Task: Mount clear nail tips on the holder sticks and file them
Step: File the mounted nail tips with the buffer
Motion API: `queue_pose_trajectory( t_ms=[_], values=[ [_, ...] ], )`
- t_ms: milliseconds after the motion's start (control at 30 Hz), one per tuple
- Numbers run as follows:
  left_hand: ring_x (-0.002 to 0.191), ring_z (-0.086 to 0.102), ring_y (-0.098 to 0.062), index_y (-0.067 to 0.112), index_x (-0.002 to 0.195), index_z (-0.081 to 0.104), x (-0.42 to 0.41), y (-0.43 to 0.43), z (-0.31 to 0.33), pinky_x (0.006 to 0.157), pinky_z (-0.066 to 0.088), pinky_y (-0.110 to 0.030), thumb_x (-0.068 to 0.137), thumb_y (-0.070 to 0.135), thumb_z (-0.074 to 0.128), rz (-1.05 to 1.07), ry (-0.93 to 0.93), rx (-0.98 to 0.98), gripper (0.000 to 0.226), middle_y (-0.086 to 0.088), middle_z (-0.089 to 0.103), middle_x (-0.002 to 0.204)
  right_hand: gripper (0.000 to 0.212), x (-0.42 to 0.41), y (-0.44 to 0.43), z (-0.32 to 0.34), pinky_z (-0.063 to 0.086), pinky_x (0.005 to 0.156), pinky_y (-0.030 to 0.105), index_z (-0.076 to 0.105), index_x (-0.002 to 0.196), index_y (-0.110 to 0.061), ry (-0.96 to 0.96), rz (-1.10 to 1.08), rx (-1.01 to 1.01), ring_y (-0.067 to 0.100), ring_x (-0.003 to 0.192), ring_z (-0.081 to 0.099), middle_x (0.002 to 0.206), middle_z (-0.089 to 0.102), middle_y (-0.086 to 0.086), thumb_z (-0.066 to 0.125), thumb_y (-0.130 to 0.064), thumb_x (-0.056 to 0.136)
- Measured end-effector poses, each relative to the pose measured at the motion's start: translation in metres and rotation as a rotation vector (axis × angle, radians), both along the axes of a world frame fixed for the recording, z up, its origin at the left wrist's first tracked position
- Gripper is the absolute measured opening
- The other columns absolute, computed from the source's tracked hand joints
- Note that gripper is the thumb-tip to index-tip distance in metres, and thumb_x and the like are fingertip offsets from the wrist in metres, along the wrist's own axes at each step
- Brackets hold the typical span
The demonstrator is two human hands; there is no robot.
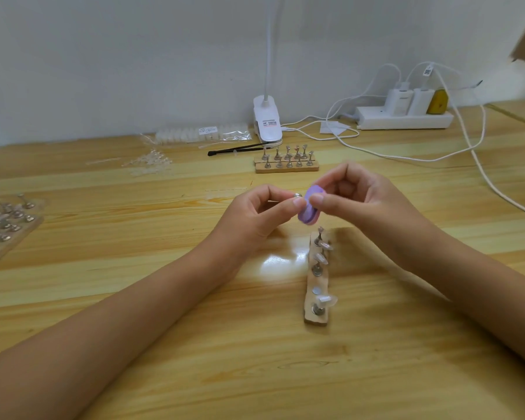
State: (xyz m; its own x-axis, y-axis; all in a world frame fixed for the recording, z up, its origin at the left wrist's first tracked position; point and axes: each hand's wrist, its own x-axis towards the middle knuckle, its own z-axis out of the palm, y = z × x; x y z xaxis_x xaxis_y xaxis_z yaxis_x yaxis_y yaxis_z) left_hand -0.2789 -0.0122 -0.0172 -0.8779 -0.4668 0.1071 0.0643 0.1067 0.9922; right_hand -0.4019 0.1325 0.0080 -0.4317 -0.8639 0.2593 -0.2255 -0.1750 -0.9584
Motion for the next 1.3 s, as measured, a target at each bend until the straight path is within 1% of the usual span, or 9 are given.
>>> queue_pose_trajectory(
  t_ms=[100,200,333,433,567,800,1033,1200,1300],
  values=[
    [0.081,0.062,-0.003,0.035,0.080,0.075,0.000,-0.001,0.000,0.095,0.048,-0.035,0.065,0.053,0.075,-0.021,-0.025,-0.020,0.023,0.015,0.069,0.082,0.026,-0.006,0.000,0.003,0.050,0.075,0.017,0.058,0.099,-0.015,-0.053,-0.131,-0.081,0.006,0.080,0.068,0.082,0.075,-0.004,0.071,-0.029,0.081],
    [0.081,0.060,-0.004,0.033,0.078,0.075,0.001,-0.005,0.003,0.082,0.047,-0.023,0.071,0.052,0.070,-0.088,-0.072,-0.038,0.021,0.012,0.070,0.089,0.019,-0.013,0.001,0.003,0.048,0.083,0.026,0.061,0.097,-0.023,-0.081,-0.192,-0.074,0.005,0.080,0.062,0.082,0.073,-0.009,0.072,-0.030,0.083],
    [0.069,0.056,-0.003,0.021,0.083,0.069,0.007,-0.014,0.026,0.062,0.047,-0.014,0.092,0.040,0.052,-0.242,-0.305,-0.054,0.027,0.013,0.073,0.086,0.021,-0.014,0.002,0.001,0.046,0.084,0.031,0.061,0.100,-0.022,-0.058,-0.184,-0.050,0.001,0.078,0.063,0.082,0.074,-0.010,0.069,-0.032,0.084],
    [0.072,0.058,-0.002,0.020,0.094,0.070,0.020,-0.023,0.047,0.064,0.047,-0.014,0.104,0.033,0.042,-0.423,-0.583,-0.282,0.032,0.015,0.072,0.087,0.023,-0.017,0.002,0.001,0.047,0.086,0.032,0.062,0.099,-0.023,-0.068,-0.197,-0.032,0.000,0.077,0.062,0.082,0.074,-0.011,0.068,-0.034,0.081],
    [0.077,0.063,-0.001,0.030,0.103,0.069,0.031,-0.016,0.067,0.068,0.047,-0.013,0.101,0.044,0.045,-0.601,-0.758,-0.484,0.028,0.014,0.073,0.090,0.010,-0.026,0.003,-0.002,0.047,0.087,0.033,0.063,0.099,-0.024,-0.074,-0.211,-0.012,0.001,0.075,0.058,0.080,0.073,-0.012,0.067,-0.025,0.090],
    [0.068,0.063,0.002,0.033,0.104,0.065,0.033,0.009,0.075,0.062,0.044,-0.012,0.101,0.048,0.039,-0.559,-0.735,-0.573,0.030,0.016,0.073,0.080,0.016,-0.029,0.000,-0.008,0.048,0.085,0.031,0.065,0.102,-0.023,-0.081,-0.200,0.049,0.011,0.085,0.059,0.090,0.074,-0.001,0.069,-0.029,0.088],
    [0.061,0.061,0.007,0.034,0.091,0.060,0.030,0.033,0.058,0.071,0.047,-0.025,0.098,0.056,0.040,-0.462,-0.756,-0.711,0.030,0.017,0.073,0.075,0.020,-0.029,0.000,-0.010,0.049,0.085,0.032,0.067,0.102,-0.026,-0.074,-0.169,0.068,0.013,0.088,0.063,0.097,0.075,0.005,0.073,-0.035,0.084],
    [0.059,0.057,0.009,0.036,0.091,0.064,0.030,0.044,0.059,0.056,0.039,-0.018,0.098,0.055,0.043,-0.361,-0.724,-0.953,0.030,0.018,0.070,0.071,0.014,-0.031,0.000,-0.011,0.050,0.086,0.033,0.069,0.100,-0.027,-0.078,-0.168,0.071,0.009,0.083,0.063,0.095,0.074,0.002,0.072,-0.030,0.087],
    [0.052,0.054,0.004,0.035,0.065,0.055,0.031,0.050,0.061,0.054,0.041,-0.022,0.100,0.053,0.041,-0.326,-0.726,-1.076,0.041,0.019,0.064,0.060,0.013,-0.031,0.000,-0.011,0.049,0.085,0.032,0.070,0.099,-0.029,-0.070,-0.159,0.068,0.006,0.080,0.063,0.092,0.074,-0.002,0.072,-0.031,0.086]
  ],
)
